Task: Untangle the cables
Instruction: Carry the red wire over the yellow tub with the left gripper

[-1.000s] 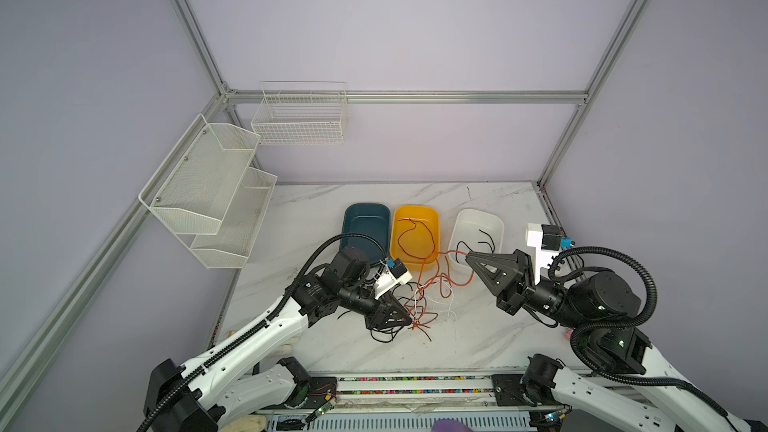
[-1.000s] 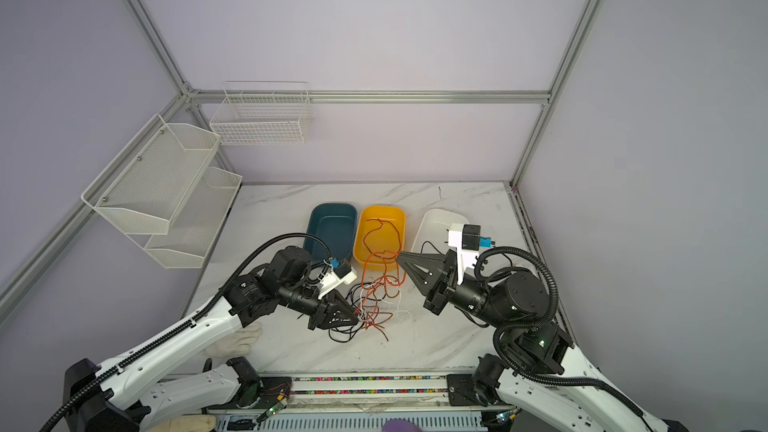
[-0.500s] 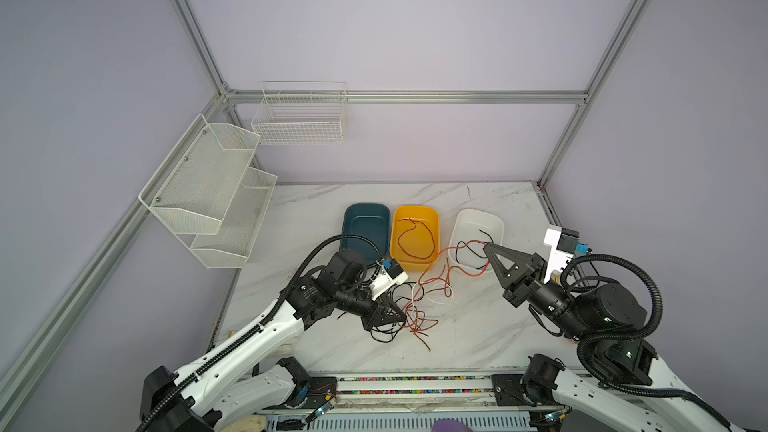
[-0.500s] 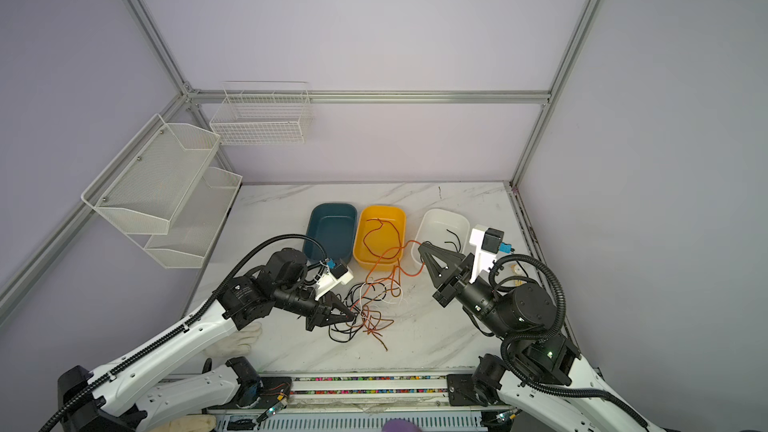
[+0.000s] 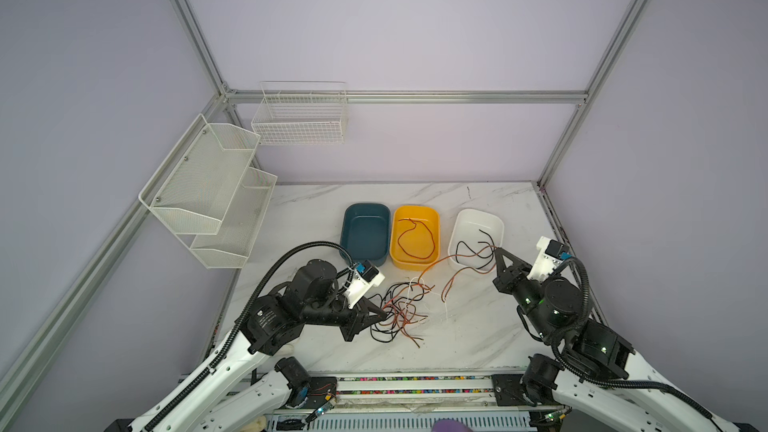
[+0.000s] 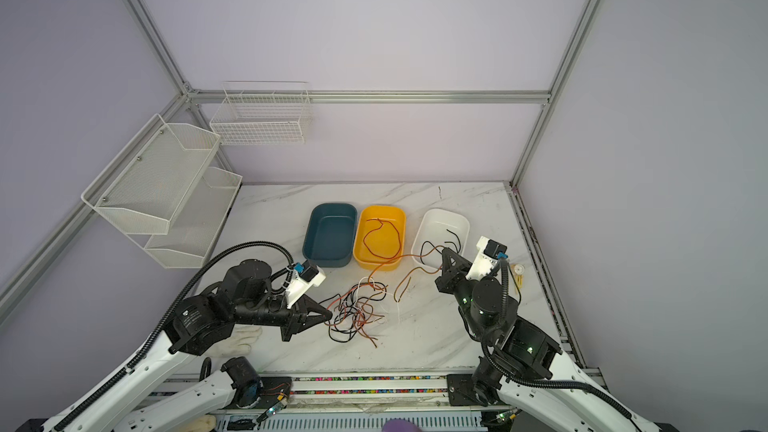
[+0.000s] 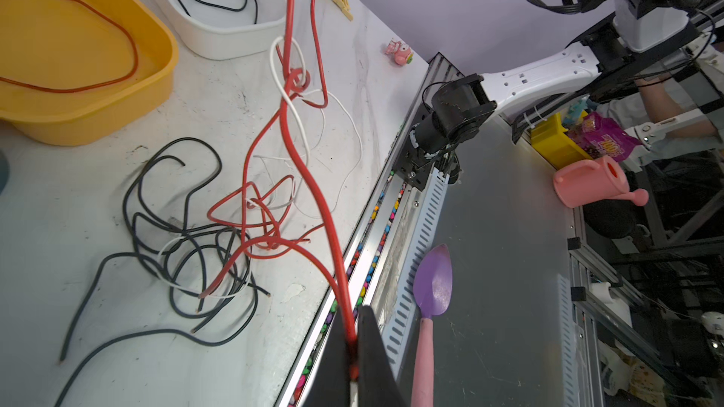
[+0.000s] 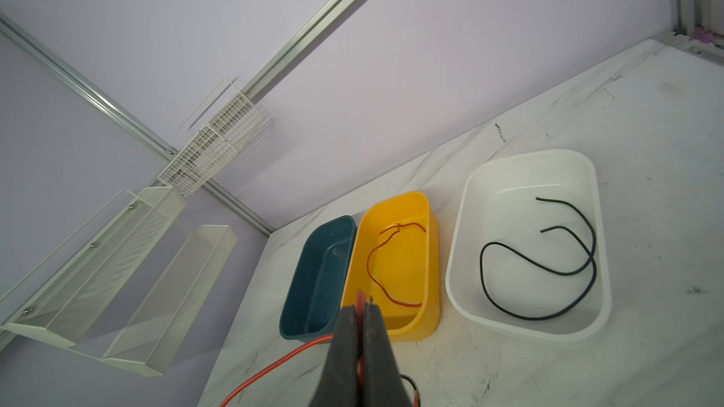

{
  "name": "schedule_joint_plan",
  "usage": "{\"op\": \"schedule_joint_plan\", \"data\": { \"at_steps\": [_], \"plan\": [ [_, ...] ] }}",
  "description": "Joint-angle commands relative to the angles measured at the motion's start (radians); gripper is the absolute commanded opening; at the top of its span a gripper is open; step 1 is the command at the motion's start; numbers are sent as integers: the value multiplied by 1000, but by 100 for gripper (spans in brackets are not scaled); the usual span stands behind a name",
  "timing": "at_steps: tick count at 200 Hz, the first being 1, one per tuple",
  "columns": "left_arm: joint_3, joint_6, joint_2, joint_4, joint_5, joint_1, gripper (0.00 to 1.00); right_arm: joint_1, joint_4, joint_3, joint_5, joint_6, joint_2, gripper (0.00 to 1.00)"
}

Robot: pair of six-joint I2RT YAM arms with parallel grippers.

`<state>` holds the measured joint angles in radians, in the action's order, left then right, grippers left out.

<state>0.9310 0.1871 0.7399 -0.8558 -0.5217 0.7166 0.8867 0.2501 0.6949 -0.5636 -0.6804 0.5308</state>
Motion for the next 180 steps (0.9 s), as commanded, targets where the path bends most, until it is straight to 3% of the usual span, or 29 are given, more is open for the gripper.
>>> {"op": "schedule_joint_plan", "data": {
  "at_steps": [1,61,131,144,180],
  "plan": [
    [139,-21,-46,-90,122,5,0,3,45,-16,-76,-95,25,0],
    [305,-34,-132,-198,494,5,0,-56,63,-79,-46,-159,42,0],
    [393,82,-161,-129,785,5,0,-175,52,-135,125,-160,96,0],
    [400,98,-175,-91,788,4,0,-177,32,-154,154,-161,105,0],
    [403,112,-163,32,666,5,0,-177,-16,-182,197,-155,135,0]
  ]
}}
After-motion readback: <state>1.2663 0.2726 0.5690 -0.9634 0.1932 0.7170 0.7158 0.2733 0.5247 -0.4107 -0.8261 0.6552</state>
